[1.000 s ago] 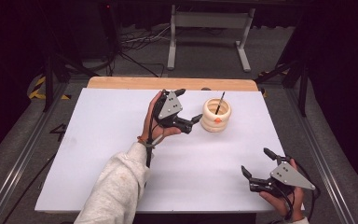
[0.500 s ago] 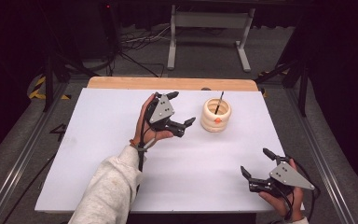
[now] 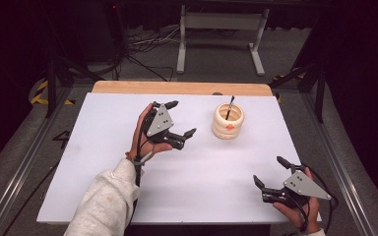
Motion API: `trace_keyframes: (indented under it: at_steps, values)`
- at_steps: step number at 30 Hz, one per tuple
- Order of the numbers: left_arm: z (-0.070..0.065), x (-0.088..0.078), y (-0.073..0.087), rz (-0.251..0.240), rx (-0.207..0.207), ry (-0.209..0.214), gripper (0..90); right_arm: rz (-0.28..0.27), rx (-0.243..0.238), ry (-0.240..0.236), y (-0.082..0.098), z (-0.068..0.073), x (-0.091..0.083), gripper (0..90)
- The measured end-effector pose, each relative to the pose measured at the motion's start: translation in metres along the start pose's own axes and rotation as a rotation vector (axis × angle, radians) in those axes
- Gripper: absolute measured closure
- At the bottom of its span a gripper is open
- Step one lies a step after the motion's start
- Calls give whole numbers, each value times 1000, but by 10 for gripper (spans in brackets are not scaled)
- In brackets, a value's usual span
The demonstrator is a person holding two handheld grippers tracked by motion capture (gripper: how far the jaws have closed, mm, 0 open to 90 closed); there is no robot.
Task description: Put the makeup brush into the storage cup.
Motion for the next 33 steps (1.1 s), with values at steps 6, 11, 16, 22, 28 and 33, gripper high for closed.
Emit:
trace_keyframes:
  at_steps: [6, 11, 16, 22, 28, 33]
  values:
    - [0, -9, 6, 15, -6, -2, 22, 2, -1, -1, 0, 1, 1, 63]
    - [-1, -15, 7, 17, 15, -13, 23, 3, 1, -1, 1, 1, 0, 63]
    - [-2, -22, 12, 26, 18, -11, 23, 3, -3, -1, 0, 1, 1, 63]
    - [-4, -33, 15, 32, 26, -16, 22, 4, -2, -3, 1, 2, 1, 63]
    - [-5, -41, 17, 35, 37, -26, 28, 5, -6, -4, 0, 3, 1, 63]
    - [-8, -47, 21, 31, 32, -26, 28, 4, -6, -6, 0, 3, 1, 63]
Point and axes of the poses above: each handheld gripper's, and its own axes: x roughly forward along the jaws, y roughly out of its underside, z roughly to its left, the point moved 8 cm from there along x, roughly forward along the jaws, and after that the axes turned 1 degree about y, right-handed, at the moved point
